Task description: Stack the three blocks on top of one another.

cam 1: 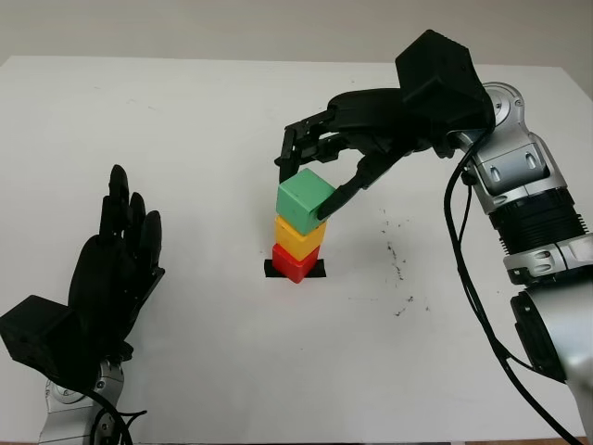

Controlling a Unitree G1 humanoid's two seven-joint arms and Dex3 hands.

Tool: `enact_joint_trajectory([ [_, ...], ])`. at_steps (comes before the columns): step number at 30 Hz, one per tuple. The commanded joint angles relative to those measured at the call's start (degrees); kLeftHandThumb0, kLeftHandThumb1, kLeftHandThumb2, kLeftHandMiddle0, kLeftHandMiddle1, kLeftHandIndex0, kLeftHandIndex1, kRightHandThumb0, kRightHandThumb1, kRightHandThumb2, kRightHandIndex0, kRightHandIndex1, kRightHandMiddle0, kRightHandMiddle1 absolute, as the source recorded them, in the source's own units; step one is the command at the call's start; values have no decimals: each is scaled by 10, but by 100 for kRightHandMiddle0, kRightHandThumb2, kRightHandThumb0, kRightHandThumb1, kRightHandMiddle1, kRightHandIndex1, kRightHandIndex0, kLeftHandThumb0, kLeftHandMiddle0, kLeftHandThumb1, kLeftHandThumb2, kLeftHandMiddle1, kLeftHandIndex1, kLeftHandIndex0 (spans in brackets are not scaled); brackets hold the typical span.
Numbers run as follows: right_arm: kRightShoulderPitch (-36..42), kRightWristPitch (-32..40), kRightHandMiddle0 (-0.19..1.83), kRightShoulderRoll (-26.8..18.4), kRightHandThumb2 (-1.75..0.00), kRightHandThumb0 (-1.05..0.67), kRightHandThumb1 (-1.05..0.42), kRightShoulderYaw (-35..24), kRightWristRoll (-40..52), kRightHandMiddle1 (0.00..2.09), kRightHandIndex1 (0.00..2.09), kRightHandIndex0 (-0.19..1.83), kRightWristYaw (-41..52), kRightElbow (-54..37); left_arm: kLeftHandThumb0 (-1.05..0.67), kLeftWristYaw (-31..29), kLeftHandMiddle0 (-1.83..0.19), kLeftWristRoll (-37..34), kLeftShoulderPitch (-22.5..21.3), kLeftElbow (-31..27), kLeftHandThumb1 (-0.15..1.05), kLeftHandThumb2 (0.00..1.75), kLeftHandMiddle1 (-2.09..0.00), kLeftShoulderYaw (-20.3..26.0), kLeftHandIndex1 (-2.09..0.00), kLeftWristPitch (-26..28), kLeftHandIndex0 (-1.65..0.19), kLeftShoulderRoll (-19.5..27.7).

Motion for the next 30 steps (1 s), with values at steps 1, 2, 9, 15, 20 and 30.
enact_joint_trajectory([
  [1,2,4,40,1,-5,-49,-89,-2,1,150,5,24,1,-16,-66,2,19,-1,4,-12,105,55,-5,-1,-2,-5,19,-4],
  [2,3,5,40,1,-5,-49,-89,-1,1,150,5,24,1,-16,-66,1,19,-1,3,-11,105,55,-5,-1,-2,-7,19,-4],
  [9,4,-2,40,4,-5,-49,-89,-2,5,149,5,23,5,-11,-66,0,18,2,2,-8,105,56,-6,0,-2,-6,19,-1],
  [15,5,8,33,2,-5,-50,-90,-1,5,144,4,20,14,-14,-66,-1,18,1,0,-5,105,56,-5,0,-3,-11,19,-1],
  [20,4,4,16,-4,-5,-61,-87,6,-5,115,2,13,21,-17,-66,0,19,3,1,-6,105,56,-5,-2,-2,-9,19,0],
  [30,4,5,5,-8,-5,-68,-86,10,-18,80,1,-2,26,-29,-66,-1,19,-6,1,-6,105,55,-5,-1,-1,-5,19,-3],
])
